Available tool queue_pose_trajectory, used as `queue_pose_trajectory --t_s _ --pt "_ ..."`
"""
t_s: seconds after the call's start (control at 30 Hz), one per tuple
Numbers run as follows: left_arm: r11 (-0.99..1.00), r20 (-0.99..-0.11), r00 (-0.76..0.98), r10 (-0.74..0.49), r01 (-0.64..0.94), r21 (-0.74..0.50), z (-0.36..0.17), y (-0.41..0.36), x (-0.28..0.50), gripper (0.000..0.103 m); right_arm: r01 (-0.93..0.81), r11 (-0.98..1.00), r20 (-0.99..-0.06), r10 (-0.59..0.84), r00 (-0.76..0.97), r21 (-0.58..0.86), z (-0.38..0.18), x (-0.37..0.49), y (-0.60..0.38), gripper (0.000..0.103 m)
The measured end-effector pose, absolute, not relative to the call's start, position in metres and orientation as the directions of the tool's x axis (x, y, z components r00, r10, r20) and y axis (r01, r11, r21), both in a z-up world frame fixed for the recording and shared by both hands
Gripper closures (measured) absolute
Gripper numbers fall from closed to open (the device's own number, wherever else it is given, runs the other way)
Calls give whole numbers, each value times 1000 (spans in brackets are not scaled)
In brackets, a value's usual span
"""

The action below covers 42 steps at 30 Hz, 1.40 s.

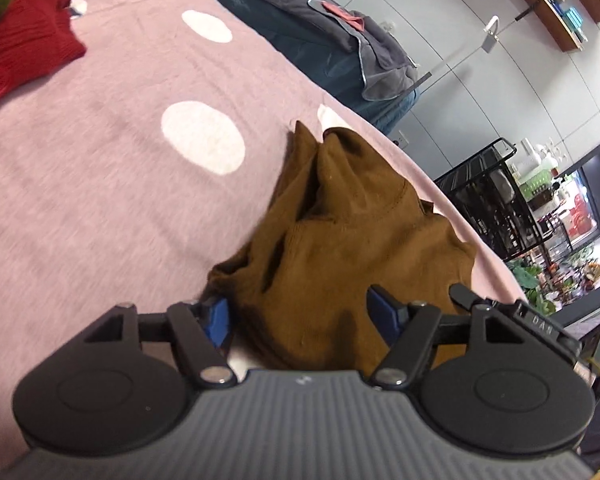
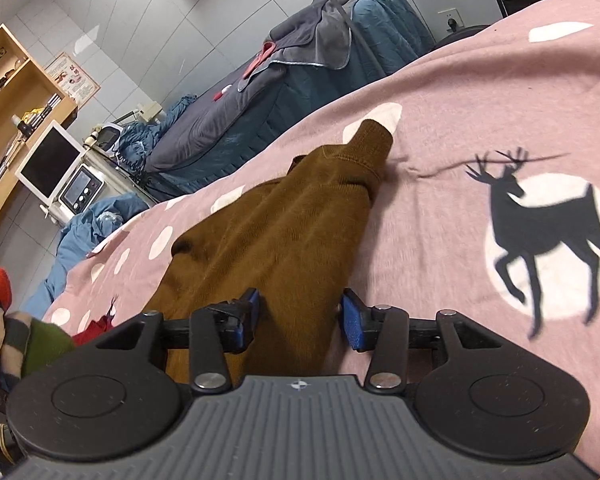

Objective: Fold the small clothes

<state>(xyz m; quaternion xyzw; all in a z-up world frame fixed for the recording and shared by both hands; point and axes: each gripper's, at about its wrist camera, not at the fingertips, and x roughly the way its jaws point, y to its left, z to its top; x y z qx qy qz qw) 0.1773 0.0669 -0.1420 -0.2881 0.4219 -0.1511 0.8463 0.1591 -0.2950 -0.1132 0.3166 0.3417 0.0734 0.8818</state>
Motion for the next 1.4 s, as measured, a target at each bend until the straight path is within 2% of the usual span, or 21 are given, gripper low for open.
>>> queue_pose_trajectory --t_s 0.17,0.47,0.57,0.6,0.63,0.73,0.83,1.1,1.23,1.4 --pt "811 -636 605 -479 29 -584 -141 55 185 36 91 782 -544 340 767 617 -117 172 -295 29" --pt "864 -673 610 -417 36 -503 -138 40 196 61 101 797 -546 310 778 596 -119 189 -286 37" --pt "877 -685 608 -400 39 -478 -136 36 198 72 116 801 -557 296 776 588 -120 193 -286 49" --pt "879 -687 607 -401 44 -474 -135 34 199 84 121 807 -565 288 773 577 -119 193 -285 58" --pt "875 -688 597 -413 50 -482 -135 32 199 89 123 817 -574 279 770 563 -118 194 -285 65" --pt "899 -705 600 -379 56 -435 -128 25 199 91 116 837 -585 268 766 535 -111 195 -285 75" --pt "902 -697 605 -384 83 -424 -119 16 196 92 109 845 -562 246 790 523 -98 189 -286 79" --pt "876 -672 573 -470 206 -437 -87 -32 184 93 71 903 -530 184 828 425 -52 170 -301 80" --pt "839 -642 541 -543 324 -437 -61 -88 171 93 72 941 -509 112 853 329 -17 144 -339 80" --pt "753 -591 473 -653 484 -445 -21 -180 140 93 171 945 -501 -9 866 280 25 96 -420 80"
